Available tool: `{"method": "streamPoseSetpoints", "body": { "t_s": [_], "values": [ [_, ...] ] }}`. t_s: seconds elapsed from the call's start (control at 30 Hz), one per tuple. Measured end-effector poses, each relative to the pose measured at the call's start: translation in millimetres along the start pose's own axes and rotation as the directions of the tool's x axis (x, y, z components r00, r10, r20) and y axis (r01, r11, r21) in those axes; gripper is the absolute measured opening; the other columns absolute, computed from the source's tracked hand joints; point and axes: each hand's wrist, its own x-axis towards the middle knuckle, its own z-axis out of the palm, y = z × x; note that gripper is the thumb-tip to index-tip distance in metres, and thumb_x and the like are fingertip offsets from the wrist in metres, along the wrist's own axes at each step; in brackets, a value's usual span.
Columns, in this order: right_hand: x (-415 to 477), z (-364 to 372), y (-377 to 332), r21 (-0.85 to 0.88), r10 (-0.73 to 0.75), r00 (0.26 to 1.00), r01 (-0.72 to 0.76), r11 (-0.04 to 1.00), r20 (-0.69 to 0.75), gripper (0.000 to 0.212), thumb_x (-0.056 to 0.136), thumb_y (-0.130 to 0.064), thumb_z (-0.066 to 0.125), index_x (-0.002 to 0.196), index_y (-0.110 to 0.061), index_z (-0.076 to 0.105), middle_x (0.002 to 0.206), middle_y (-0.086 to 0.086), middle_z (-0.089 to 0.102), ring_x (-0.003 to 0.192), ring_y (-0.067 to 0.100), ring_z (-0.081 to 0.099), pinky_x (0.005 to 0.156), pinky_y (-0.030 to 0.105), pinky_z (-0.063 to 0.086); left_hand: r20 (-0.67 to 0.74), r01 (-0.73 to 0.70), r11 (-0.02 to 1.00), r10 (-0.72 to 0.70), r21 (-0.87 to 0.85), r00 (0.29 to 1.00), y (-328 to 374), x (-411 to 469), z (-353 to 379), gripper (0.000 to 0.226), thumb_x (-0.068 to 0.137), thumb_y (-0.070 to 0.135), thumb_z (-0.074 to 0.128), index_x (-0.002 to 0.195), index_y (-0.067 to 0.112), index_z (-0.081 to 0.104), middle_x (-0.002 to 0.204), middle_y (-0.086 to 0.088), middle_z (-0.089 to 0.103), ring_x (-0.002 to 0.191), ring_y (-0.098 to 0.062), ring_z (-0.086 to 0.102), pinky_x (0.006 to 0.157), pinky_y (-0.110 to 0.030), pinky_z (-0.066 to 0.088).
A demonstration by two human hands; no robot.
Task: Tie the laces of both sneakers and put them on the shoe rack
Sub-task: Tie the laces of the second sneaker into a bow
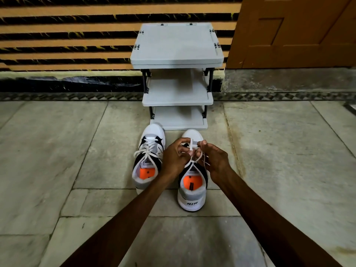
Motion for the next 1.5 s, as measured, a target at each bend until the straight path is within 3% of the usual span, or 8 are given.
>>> {"method": "streamPoseSetpoints", "body": {
  "t_s": [0.13,0.3,0.43,0.7,0.9,1.1,1.27,1.5],
  "values": [
    [2.0,-3.0,-6.6,-0.069,0.005,0.997,0.001,0.998,0.083,0.024,0.091,0.001,0.050,0.106,0.002,0.070,0.085,0.022,0.066,0.061,0.023,0.065,0.055,0.024,0.058,0.001,-0.040,0.998,0.040,-0.049,0.999,0.5,-2.6,0.6,0.050,0.082,-0.002,0.068,0.123,0.022,0.055,0.089,-0.004,0.068,0.081,-0.004,0.065,0.071,-0.008,0.050],
    [4.8,-2.5,-6.7,-0.171,-0.026,0.992,0.047,0.984,0.123,0.025,0.094,0.002,0.050,0.107,-0.002,0.071,0.081,0.017,0.068,0.064,0.020,0.064,0.056,0.022,0.055,-0.022,-0.050,0.999,0.050,-0.006,0.999,-2.5,1.1,0.8,0.049,0.080,0.005,0.070,0.120,0.029,0.056,0.093,-0.009,0.072,0.088,-0.015,0.069,0.070,-0.014,0.052],
    [9.8,-1.8,-7.3,-0.276,-0.077,0.985,0.118,0.954,0.153,0.026,0.093,0.005,0.048,0.109,0.002,0.068,0.079,0.016,0.066,0.064,0.021,0.063,0.055,0.022,0.053,0.055,-0.140,0.960,0.130,0.242,0.990,-3.2,6.9,-7.0,0.049,0.079,0.023,0.071,0.123,0.034,0.053,0.085,-0.006,0.072,0.084,-0.019,0.071,0.075,-0.032,0.057],
    [14.4,10.6,-11.2,-0.366,-0.039,0.993,0.079,0.927,0.114,0.015,0.083,0.010,0.060,0.090,0.002,0.070,0.074,0.021,0.066,0.053,0.022,0.062,0.053,0.025,0.052,0.310,-0.396,0.711,0.257,0.581,0.915,5.2,6.8,-19.7,0.059,0.086,0.019,0.065,0.137,0.036,0.041,0.093,0.000,0.072,0.089,-0.022,0.068,0.078,-0.037,0.056],
    [12.3,4.8,-11.3,-0.205,0.017,0.978,0.026,0.978,0.208,0.033,0.091,0.007,0.052,0.120,-0.007,0.048,0.077,0.016,0.064,0.052,0.016,0.064,0.048,0.023,0.052,0.292,-0.295,0.824,0.165,0.483,0.942,1.6,16.7,-25.5,0.053,0.080,0.026,0.073,0.125,0.041,0.048,0.082,0.004,0.070,0.086,-0.018,0.069,0.081,-0.038,0.057],
    [18.9,-5.1,-10.4,-0.370,-0.042,0.967,0.135,0.919,0.250,0.052,0.082,-0.012,0.075,0.123,-0.008,0.044,0.093,0.012,0.069,0.068,0.016,0.068,0.058,0.023,0.054,0.359,-0.272,0.826,0.092,0.493,0.929,4.6,28.1,-30.3,0.044,0.076,0.031,0.076,0.113,0.042,0.056,0.081,0.007,0.072,0.092,-0.020,0.068,0.085,-0.039,0.055],
    [24.7,-10.7,-16.6,-0.699,-0.322,0.869,0.495,0.516,0.377,0.058,0.065,-0.007,0.087,0.107,-0.013,0.048,0.072,0.007,0.072,0.063,0.017,0.070,0.065,0.032,0.059,0.400,-0.328,0.771,0.104,0.546,0.910,5.7,28.8,-30.0,0.039,0.081,0.023,0.070,0.108,0.042,0.051,0.082,0.010,0.072,0.085,-0.015,0.068,0.077,-0.035,0.055],
    [14.0,-10.5,-7.8,-0.671,-0.466,0.548,0.726,-0.148,0.695,0.056,0.076,-0.011,0.074,0.120,-0.021,0.041,0.080,0.004,0.071,0.068,0.027,0.067,0.060,0.035,0.054,0.346,-0.263,0.805,0.077,0.532,0.935,-1.4,31.2,-20.8,0.046,0.077,0.019,0.067,0.100,0.033,0.030,0.085,0.000,0.072,0.080,-0.025,0.068,0.072,-0.043,0.057]
  ]
}}
